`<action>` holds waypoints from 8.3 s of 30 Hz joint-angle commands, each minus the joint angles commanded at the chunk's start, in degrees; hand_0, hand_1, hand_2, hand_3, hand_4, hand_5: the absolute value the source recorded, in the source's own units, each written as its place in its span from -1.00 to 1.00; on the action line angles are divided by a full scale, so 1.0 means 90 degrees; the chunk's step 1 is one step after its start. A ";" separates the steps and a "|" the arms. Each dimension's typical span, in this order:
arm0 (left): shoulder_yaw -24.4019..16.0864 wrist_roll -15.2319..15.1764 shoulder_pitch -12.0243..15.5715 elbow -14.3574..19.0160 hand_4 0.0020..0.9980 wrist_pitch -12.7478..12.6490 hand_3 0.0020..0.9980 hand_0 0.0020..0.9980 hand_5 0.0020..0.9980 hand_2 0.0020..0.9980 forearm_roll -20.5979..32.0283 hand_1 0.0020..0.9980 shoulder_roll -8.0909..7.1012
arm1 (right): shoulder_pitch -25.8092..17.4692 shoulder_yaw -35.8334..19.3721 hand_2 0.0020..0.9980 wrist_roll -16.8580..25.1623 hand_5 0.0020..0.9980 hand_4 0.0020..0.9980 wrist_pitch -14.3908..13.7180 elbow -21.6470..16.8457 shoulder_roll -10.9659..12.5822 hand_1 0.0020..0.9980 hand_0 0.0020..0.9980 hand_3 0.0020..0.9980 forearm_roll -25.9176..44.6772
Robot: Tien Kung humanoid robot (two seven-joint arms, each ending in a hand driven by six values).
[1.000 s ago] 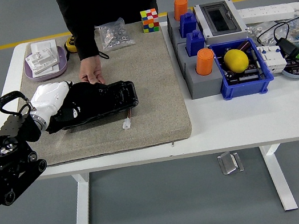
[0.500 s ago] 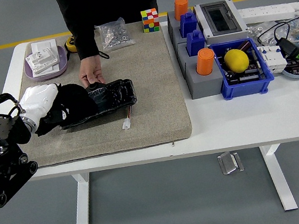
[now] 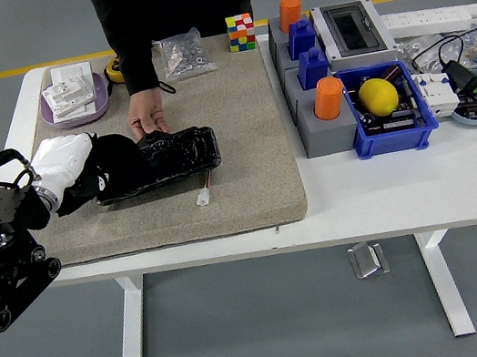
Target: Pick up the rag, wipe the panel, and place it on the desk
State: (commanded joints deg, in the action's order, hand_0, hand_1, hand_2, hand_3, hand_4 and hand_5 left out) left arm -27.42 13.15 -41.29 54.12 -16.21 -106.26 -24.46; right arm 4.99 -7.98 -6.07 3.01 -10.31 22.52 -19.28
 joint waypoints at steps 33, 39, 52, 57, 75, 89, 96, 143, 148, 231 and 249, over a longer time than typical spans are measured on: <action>0.0634 0.0079 -0.0382 0.0181 -0.28 0.0066 -0.24 -0.53 -1.00 -0.06 0.0269 -0.66 0.0790 | 0.0048 0.0242 0.35 0.0024 -0.14 1.00 0.0000 -0.0012 0.0038 0.20 0.45 0.17 0.0103; 0.0785 0.0106 -0.0473 0.0217 -0.28 0.0094 -0.24 -0.53 -1.00 -0.06 0.0318 -0.65 0.0879 | 0.0048 0.0259 0.35 0.0021 -0.14 1.00 0.0005 -0.0010 0.0041 0.20 0.45 0.17 0.0109; 0.0942 0.0155 -0.0657 0.0284 -0.28 0.0133 -0.23 -0.53 -1.00 -0.05 0.0350 -0.65 0.1093 | 0.0076 0.0296 0.35 0.0022 -0.14 1.00 0.0004 -0.0009 0.0045 0.20 0.45 0.17 0.0114; 0.0961 0.0167 -0.0681 0.0310 -0.27 0.0143 -0.23 -0.54 -1.00 -0.05 0.0352 -0.65 0.1119 | 0.0074 0.0300 0.35 0.0023 -0.14 1.00 0.0002 -0.0007 0.0037 0.20 0.45 0.17 0.0114; 0.0806 0.0216 -0.0659 0.0334 -0.26 0.0178 -0.23 -0.54 -1.00 -0.05 0.0287 -0.65 0.1124 | 0.0048 0.0217 0.35 0.0010 -0.14 1.00 -0.0001 -0.0001 -0.0005 0.20 0.45 0.17 0.0070; 0.0708 0.0204 -0.0610 0.0175 -0.26 0.0141 -0.22 -0.54 -1.00 -0.05 0.0225 -0.65 0.0830 | 0.0006 -0.0481 0.35 -0.0109 -0.14 1.00 0.0021 0.0000 -0.0027 0.19 0.45 0.17 -0.0557; 0.0675 0.0193 -0.0549 0.0122 -0.26 0.0126 -0.22 -0.54 -1.00 -0.05 0.0207 -0.65 0.0682 | -0.0022 -0.0611 0.35 -0.0115 -0.14 1.00 0.0016 0.0000 -0.0045 0.20 0.45 0.17 -0.0653; -0.0271 0.0151 -0.0037 -0.0365 -0.25 0.0012 -0.22 -0.54 -1.00 -0.04 -0.0143 -0.65 -0.0379 | -0.0107 -0.1382 0.35 -0.0229 -0.14 1.00 0.0043 0.0000 -0.0100 0.19 0.45 0.17 -0.1291; -0.0595 0.0112 0.0135 -0.0502 -0.24 -0.0015 -0.22 -0.55 -1.00 -0.05 -0.0132 -0.66 -0.0411 | -0.0102 -0.1317 0.35 -0.0219 -0.14 1.00 0.0040 0.0000 -0.0095 0.19 0.45 0.16 -0.1219; -0.1244 0.0033 0.0625 -0.0448 0.51 0.0846 0.30 0.11 -0.55 0.58 0.1622 0.47 -0.0418 | -0.0080 -0.1041 0.34 -0.0151 -0.16 1.00 -0.0009 0.0000 -0.0123 0.18 0.45 0.16 -0.0982; -0.1366 -0.0198 0.0632 -0.0355 0.62 0.0882 0.69 0.24 -0.50 0.70 0.2030 0.57 -0.0515 | -0.0078 -0.0994 0.34 -0.0159 -0.17 1.00 0.0003 0.0000 -0.0118 0.18 0.45 0.16 -0.0939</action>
State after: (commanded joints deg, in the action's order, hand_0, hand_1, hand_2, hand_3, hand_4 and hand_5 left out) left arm -39.71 11.37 -35.60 50.92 -8.27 -87.99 -29.10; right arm 4.29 -16.93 -7.50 3.03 -10.31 21.46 -27.73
